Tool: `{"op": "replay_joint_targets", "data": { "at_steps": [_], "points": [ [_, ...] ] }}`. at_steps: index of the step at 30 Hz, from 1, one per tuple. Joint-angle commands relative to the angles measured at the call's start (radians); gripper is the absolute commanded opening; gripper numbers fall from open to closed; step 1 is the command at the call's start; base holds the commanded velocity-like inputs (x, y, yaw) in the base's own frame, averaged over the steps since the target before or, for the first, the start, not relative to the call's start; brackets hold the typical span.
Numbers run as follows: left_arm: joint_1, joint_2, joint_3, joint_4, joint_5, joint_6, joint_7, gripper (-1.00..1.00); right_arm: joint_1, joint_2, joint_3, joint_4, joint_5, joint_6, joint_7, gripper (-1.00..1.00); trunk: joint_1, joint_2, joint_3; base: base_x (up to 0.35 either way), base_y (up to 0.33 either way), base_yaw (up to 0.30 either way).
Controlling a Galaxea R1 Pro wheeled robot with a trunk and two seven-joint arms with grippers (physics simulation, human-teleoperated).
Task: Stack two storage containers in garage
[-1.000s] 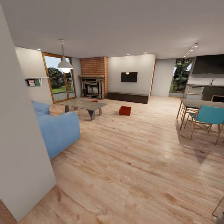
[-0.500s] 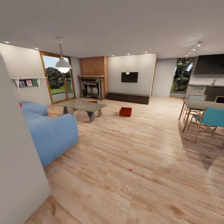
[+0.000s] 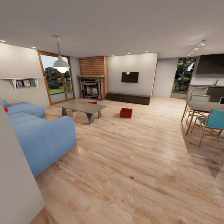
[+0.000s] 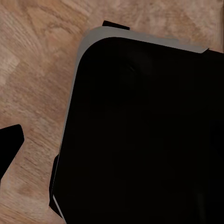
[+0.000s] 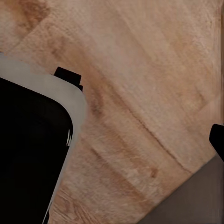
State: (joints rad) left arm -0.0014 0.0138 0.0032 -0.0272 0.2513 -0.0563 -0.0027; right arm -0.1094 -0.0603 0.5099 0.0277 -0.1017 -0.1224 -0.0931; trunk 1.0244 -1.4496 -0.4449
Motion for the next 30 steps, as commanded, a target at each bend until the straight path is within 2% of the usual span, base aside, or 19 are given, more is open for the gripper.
{"op": "replay_joint_targets", "data": {
  "at_steps": [1, 30],
  "points": [
    [0.0, 0.0, 0.0, 0.0, 0.005, -0.002, 0.0, 1.0, -0.001, 0.0, 0.009, 0.003, -0.01, -0.006, -0.001, 1.0, 0.001, 0.0, -0.001, 0.326, 0.0, 0.0],
    [0.0, 0.0, 0.0, 0.0, 0.005, -0.003, 0.0, 1.0, -0.001, 0.004, 0.009, 0.003, -0.011, -0.005, -0.001, 1.0, 0.001, 0.0, 0.004, 0.326, 0.0, -0.026]
  ]
}}
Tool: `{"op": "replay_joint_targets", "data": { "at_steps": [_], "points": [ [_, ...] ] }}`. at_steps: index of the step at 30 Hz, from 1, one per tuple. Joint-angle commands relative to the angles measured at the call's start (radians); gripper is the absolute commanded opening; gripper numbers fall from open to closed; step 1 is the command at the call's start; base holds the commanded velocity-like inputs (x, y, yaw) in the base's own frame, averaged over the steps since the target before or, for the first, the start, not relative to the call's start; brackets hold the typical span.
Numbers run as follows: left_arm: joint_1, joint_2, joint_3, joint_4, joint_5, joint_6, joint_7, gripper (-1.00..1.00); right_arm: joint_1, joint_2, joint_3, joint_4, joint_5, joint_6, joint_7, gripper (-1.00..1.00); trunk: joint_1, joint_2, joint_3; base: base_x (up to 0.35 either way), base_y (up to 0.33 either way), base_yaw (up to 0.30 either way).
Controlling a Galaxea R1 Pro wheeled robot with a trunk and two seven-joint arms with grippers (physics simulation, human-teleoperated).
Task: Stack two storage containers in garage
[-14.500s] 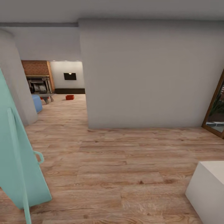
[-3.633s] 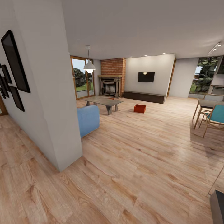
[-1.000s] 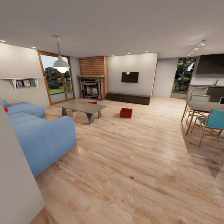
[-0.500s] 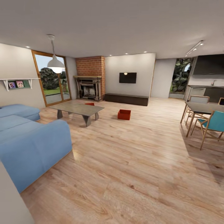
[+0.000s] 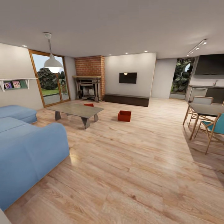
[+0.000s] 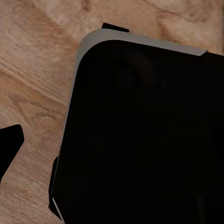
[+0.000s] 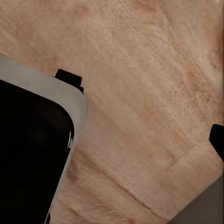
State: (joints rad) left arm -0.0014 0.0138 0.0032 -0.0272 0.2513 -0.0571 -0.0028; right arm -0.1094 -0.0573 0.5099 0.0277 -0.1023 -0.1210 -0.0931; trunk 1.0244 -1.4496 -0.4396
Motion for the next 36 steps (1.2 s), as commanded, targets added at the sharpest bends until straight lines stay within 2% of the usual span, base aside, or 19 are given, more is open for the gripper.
{"op": "replay_joint_targets", "data": {
  "at_steps": [1, 8, 18, 36],
  "points": [
    [0.0, 0.0, 0.0, 0.0, 0.005, -0.002, 0.0, 1.0, -0.001, 0.0, 0.009, 0.003, -0.01, -0.006, -0.001, 1.0, 0.001, 0.0, -0.001, 0.326, 0.0, 0.0],
    [0.0, 0.0, 0.0, 0.0, 0.005, -0.002, 0.0, 1.0, -0.001, 0.0, 0.009, 0.003, -0.01, -0.008, -0.001, 1.0, 0.001, 0.0, -0.001, 0.326, 0.0, -0.014],
    [0.0, 0.0, 0.0, 0.0, 0.005, -0.003, 0.0, 1.0, -0.001, 0.0, 0.009, 0.003, -0.01, -0.007, -0.001, 1.0, 0.001, 0.0, -0.001, 0.326, 0.0, -0.2],
    [0.0, 0.0, 0.0, 0.0, 0.005, -0.003, 0.0, 1.0, -0.001, 0.0, 0.009, 0.003, -0.01, -0.006, -0.001, 1.0, 0.001, 0.0, -0.001, 0.326, 0.0, -0.008]
  ]
}}
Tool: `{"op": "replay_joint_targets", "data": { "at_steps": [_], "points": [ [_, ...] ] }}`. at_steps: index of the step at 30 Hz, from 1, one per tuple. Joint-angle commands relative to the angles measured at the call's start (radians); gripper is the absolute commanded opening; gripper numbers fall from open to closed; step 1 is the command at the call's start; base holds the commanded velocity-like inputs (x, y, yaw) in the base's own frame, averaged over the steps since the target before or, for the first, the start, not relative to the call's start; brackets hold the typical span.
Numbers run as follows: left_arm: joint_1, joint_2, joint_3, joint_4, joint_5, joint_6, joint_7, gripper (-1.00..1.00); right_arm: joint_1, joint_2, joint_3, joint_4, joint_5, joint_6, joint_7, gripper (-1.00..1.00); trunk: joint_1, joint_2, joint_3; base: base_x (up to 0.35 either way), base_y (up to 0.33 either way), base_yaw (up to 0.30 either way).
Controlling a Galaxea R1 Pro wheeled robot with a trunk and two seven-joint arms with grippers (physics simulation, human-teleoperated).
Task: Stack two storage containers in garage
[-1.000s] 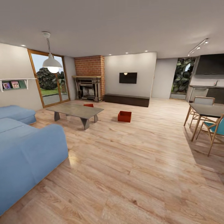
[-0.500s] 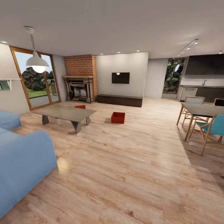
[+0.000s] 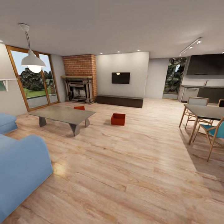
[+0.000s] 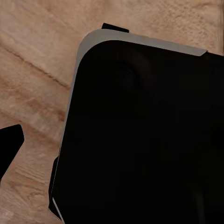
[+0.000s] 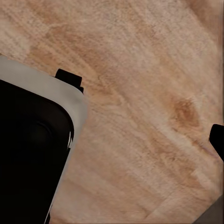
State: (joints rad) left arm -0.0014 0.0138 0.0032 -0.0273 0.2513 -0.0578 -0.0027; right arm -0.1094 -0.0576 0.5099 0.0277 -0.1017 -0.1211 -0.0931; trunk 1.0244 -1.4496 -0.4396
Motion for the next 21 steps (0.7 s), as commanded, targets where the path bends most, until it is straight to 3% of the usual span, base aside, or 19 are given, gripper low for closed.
{"op": "replay_joint_targets", "data": {
  "at_steps": [1, 21],
  "points": [
    [0.0, 0.0, 0.0, 0.0, 0.005, -0.002, 0.0, 1.0, -0.001, 0.001, 0.009, 0.003, -0.01, -0.007, -0.001, 1.0, 0.001, 0.0, -0.001, 0.326, 0.0, 0.0],
    [0.0, 0.0, -0.001, 0.0, 0.003, -0.002, 0.0, 1.0, -0.001, 0.0, 0.009, 0.003, -0.007, -0.007, -0.001, 1.0, 0.001, 0.0, -0.001, 0.326, 0.0, 0.0]
  ]
}}
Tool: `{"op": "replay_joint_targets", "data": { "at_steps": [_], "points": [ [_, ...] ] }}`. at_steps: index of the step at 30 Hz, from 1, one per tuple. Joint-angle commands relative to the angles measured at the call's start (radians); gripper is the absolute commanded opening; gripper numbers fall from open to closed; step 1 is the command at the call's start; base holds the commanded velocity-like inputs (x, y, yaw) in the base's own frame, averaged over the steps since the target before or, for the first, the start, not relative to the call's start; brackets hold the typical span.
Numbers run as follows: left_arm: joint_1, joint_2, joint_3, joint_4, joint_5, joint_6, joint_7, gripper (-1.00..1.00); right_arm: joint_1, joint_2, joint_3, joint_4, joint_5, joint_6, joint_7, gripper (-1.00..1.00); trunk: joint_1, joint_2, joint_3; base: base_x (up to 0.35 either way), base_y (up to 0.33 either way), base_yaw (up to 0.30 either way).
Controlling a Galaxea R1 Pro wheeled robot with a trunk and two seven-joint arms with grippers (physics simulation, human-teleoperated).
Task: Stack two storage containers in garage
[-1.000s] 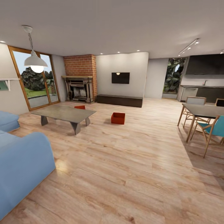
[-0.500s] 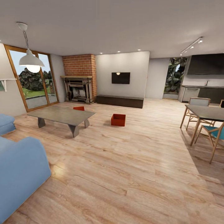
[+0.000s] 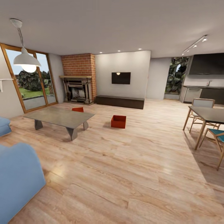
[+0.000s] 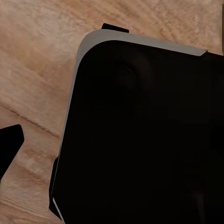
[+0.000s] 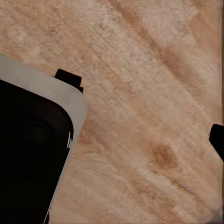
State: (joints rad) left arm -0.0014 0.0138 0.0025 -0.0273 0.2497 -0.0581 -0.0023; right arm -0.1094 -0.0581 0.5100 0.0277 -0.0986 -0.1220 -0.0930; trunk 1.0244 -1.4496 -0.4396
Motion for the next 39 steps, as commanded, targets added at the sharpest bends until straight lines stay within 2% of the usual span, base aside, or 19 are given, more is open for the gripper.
{"op": "replay_joint_targets", "data": {
  "at_steps": [1, 6, 15, 39],
  "points": [
    [0.0, 0.0, 0.0, 0.0, 0.005, -0.003, 0.0, 1.0, -0.001, 0.0, 0.008, 0.003, -0.009, -0.007, -0.001, 1.0, 0.001, 0.0, -0.001, 0.326, 0.0, 0.0],
    [0.0, 0.0, -0.001, 0.0, 0.005, -0.003, 0.0, 1.0, -0.001, 0.0, 0.008, 0.003, -0.012, -0.007, -0.001, 1.0, 0.001, 0.0, -0.001, 0.326, 0.0, -0.047],
    [0.0, 0.0, -0.001, 0.0, 0.005, -0.003, 0.0, 1.0, -0.001, 0.001, 0.008, 0.003, -0.013, -0.006, -0.001, 1.0, 0.001, 0.0, -0.001, 0.326, 0.0, -0.199],
    [0.0, 0.0, -0.001, 0.0, 0.005, -0.003, 0.0, 1.0, -0.001, 0.001, 0.008, 0.003, -0.01, -0.006, -0.001, 1.0, 0.001, 0.0, -0.001, 0.326, 0.0, -0.003]
  ]
}}
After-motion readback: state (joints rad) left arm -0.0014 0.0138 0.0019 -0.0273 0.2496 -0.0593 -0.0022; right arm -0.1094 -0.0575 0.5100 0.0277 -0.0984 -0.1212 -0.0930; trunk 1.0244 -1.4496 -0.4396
